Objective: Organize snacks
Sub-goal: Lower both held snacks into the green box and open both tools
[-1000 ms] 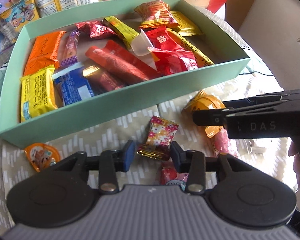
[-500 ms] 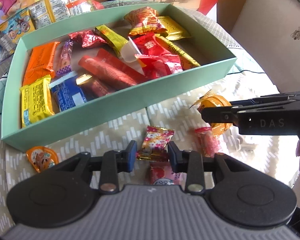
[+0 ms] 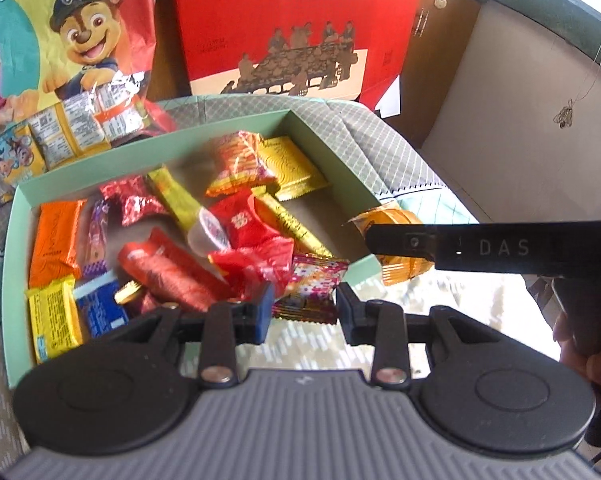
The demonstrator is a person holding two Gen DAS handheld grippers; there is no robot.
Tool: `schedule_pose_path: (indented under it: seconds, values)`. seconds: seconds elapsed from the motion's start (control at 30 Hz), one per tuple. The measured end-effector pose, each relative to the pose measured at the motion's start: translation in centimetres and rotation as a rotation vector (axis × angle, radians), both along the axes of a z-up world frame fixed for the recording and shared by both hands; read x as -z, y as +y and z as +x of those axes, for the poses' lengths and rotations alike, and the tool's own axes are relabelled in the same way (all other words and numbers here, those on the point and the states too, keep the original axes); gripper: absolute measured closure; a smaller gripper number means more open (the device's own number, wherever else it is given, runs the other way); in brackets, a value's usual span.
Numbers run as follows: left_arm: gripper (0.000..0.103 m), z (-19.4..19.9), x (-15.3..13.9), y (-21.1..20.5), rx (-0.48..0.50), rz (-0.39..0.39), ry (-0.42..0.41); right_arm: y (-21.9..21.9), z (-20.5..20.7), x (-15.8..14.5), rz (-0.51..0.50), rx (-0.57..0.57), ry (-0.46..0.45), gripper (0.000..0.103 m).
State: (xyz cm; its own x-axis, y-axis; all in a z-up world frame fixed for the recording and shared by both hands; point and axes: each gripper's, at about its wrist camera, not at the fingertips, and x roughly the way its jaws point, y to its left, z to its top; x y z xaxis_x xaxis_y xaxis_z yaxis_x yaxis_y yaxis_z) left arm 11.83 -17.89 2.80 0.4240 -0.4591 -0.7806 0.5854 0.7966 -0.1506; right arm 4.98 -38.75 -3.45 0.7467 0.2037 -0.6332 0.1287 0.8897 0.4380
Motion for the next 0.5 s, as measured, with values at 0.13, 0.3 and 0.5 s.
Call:
schedule_pose_path:
  seconds: [0.13,0.3,0.5]
  values:
    - [0.070,1.8,0.4,-2.6,-0.002,-0.009,-0.010,-1.3,3.3,-0.8,0.014,0.022,-0.018,0.062]
    - [0.070,3.7,1.5,-4.9,0.002,-0.030,0.014,-2.5,6.5,-0.6,0.020,0.032,-0.016,0.062]
    - [0.070,5.4,2.8,-6.5,0.006,-0.034,0.037,-2.8,8.9,0.7,0.026,0.026,0.003,0.062]
